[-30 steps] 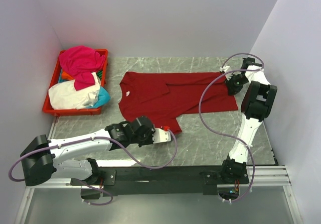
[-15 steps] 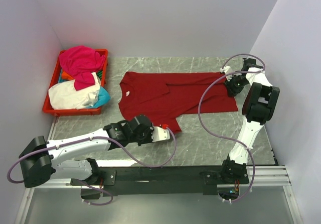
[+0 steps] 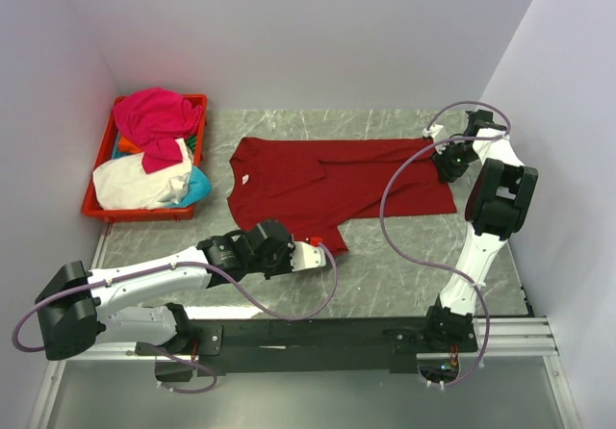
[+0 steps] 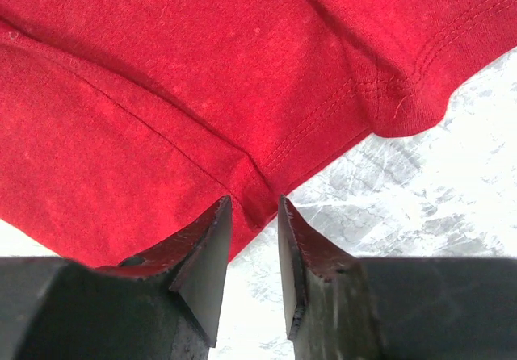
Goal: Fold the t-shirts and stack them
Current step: Fold the tshirt
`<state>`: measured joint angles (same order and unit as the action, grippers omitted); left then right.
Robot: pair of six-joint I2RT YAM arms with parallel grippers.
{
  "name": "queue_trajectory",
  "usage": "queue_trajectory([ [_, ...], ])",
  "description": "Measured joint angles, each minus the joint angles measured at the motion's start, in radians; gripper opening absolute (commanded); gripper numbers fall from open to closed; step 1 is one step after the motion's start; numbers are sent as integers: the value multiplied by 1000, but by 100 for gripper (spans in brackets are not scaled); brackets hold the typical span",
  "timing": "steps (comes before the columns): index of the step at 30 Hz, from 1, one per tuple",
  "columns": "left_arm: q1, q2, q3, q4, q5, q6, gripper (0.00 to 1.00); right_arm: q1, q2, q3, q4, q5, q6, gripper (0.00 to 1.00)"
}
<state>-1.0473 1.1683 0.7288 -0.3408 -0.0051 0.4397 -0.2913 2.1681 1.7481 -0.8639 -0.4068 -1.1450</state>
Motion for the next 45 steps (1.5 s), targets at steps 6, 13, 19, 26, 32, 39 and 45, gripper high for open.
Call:
queue_trajectory([
  [6,1,-1,-1,0,0,0,0,0,0,0,-5,3,3,31],
  [13,2,-1,-1,0,0,0,0,0,1,1,-6,4,3,35],
  [19,4,-2,-1,0,0,0,0,0,7,1,-4,8,11,38],
  [26,5,-2,-1,0,0,0,0,0,16,2,-3,14,17,7],
  [32,6,-3,-1,0,0,0,0,-2,11,0,2,12,25,0],
  [39,29,-68,-1,-1,0,1,0,-27,-80,-75,22,-14,25,0],
  [45,73,-168,5,-2,0,16,0,-56,-181,-138,44,-46,23,0],
])
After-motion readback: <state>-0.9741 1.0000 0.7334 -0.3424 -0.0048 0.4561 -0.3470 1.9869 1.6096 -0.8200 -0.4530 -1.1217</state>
